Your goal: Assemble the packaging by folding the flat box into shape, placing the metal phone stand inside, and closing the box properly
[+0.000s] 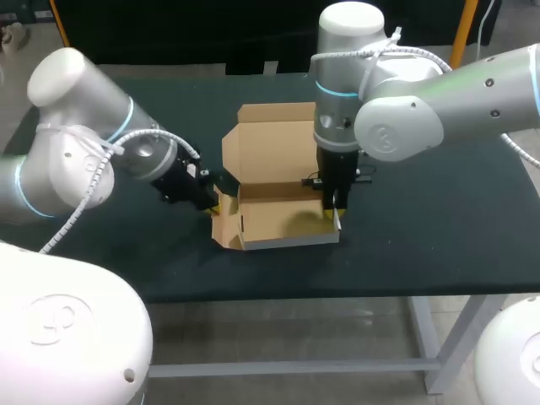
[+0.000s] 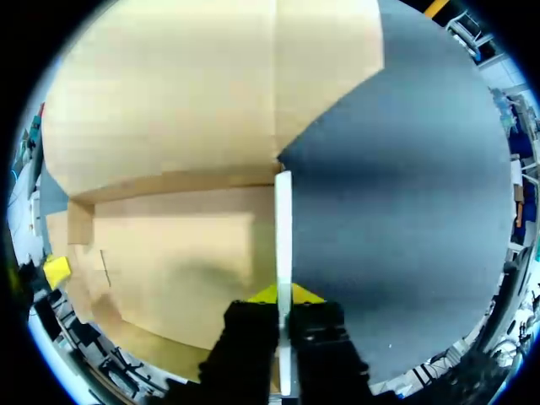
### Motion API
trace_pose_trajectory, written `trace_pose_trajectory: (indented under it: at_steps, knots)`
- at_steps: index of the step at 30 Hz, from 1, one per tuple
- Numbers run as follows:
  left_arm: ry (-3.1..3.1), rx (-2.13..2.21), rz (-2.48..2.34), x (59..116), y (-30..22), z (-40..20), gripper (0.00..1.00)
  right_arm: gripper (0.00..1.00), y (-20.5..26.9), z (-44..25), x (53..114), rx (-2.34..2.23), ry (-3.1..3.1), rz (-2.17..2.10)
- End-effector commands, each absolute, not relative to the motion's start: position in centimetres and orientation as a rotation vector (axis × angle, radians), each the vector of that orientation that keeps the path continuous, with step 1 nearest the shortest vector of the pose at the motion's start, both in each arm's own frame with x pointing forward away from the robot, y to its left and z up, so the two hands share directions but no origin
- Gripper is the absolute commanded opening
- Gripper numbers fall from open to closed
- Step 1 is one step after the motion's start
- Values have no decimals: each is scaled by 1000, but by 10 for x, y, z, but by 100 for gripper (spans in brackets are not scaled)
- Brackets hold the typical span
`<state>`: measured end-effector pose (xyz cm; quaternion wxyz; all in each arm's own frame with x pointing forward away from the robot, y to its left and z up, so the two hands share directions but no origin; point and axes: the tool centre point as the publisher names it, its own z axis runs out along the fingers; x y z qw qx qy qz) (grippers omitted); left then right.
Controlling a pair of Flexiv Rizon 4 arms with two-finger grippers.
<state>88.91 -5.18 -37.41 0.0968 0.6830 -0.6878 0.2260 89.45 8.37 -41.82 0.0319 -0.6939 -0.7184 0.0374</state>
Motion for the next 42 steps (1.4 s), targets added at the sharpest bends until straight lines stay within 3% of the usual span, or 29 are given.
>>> trace_pose_trajectory:
  at_steps: [1, 20, 22, 25, 27, 28, 33, 42]
  knots:
    - [-2137, 2162, 496, 886, -67, -369, 0, 0, 87, -418, 895, -2135, -2211, 121]
    - [-2159, 2190, 410, 892, -92, -352, 0, 0, 87, -418, 895, -2135, -2211, 121]
    - [-2164, 2184, 412, 891, -93, -352, 12, 0, 87, -418, 895, -2135, -2211, 121]
    - [-2167, 2167, 436, 890, -95, -349, 22, 0, 87, -418, 895, -2135, -2211, 121]
    - [-2152, 2141, 464, 888, -93, -346, 40, 0, 87, -418, 895, -2135, -2211, 121]
    - [-2144, 2135, 478, 888, -92, -344, 42, 0, 87, -418, 895, -2135, -2211, 121]
    - [-2048, 2101, 587, 884, -69, -335, 49, 0, 87, -418, 895, -2135, -2211, 121]
    - [-1872, 2006, 780, 878, -16, -337, 49, 0, 87, -418, 895, -2135, -2211, 121]
